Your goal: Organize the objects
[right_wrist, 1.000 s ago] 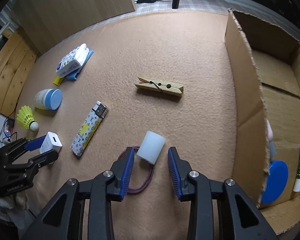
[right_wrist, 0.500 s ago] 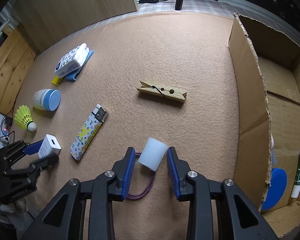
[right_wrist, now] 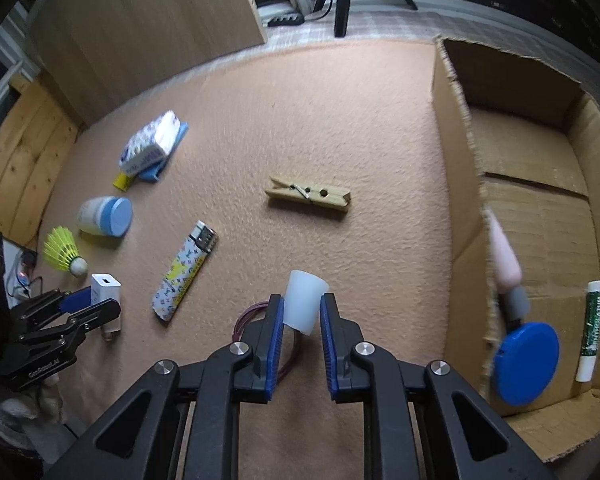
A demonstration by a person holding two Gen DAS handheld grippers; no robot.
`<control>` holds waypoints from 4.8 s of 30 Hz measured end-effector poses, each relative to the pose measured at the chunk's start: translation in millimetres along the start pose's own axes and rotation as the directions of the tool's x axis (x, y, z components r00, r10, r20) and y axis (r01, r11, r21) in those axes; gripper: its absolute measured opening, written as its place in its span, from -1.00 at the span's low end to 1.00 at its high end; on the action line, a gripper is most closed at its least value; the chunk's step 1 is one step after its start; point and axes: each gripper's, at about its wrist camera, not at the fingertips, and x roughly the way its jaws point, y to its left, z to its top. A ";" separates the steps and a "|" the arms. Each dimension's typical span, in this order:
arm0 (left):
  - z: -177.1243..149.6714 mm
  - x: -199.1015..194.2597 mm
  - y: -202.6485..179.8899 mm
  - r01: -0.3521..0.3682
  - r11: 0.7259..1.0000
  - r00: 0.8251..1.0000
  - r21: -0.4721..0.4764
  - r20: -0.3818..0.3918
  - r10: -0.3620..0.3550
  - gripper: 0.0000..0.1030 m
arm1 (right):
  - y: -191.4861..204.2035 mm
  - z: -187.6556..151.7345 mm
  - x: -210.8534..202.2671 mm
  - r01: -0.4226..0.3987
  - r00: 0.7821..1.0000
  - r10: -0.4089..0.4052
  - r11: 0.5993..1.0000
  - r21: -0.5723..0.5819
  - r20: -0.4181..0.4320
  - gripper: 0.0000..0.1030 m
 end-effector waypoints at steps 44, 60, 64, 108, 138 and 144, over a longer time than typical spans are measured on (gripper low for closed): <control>127.8 85.4 -313.7 0.175 0.926 0.983 0.334 -0.010 -0.183 -0.23 | -153.4 -12.9 -96.6 0.089 0.987 -0.101 0.991 0.099 0.126 -0.67; 129.0 74.0 -307.6 0.191 0.933 0.978 0.305 0.017 -0.206 0.00 | -158.7 -19.6 -103.0 0.105 0.983 -0.119 0.988 0.110 0.137 -0.30; 127.5 55.5 -294.7 0.183 0.935 0.978 0.303 0.046 -0.206 0.00 | -154.3 -20.5 -104.3 0.090 0.984 -0.106 0.990 0.113 0.142 -0.30; 39.8 45.4 -81.6 -0.028 0.987 0.998 0.159 -0.044 0.036 0.00 | 21.4 -21.0 9.3 0.075 0.993 -0.082 0.994 -0.075 -0.086 -0.34; 40.1 32.4 -72.6 -0.051 0.982 0.999 0.179 -0.006 0.053 -0.52 | 22.3 -25.8 -8.4 0.098 0.995 -0.097 0.990 -0.104 0.011 -0.94; 42.3 13.5 -78.5 -0.022 0.985 1.000 0.173 0.023 0.018 -0.52 | 14.3 -26.2 -45.5 0.074 0.994 -0.069 0.995 -0.062 0.086 -0.94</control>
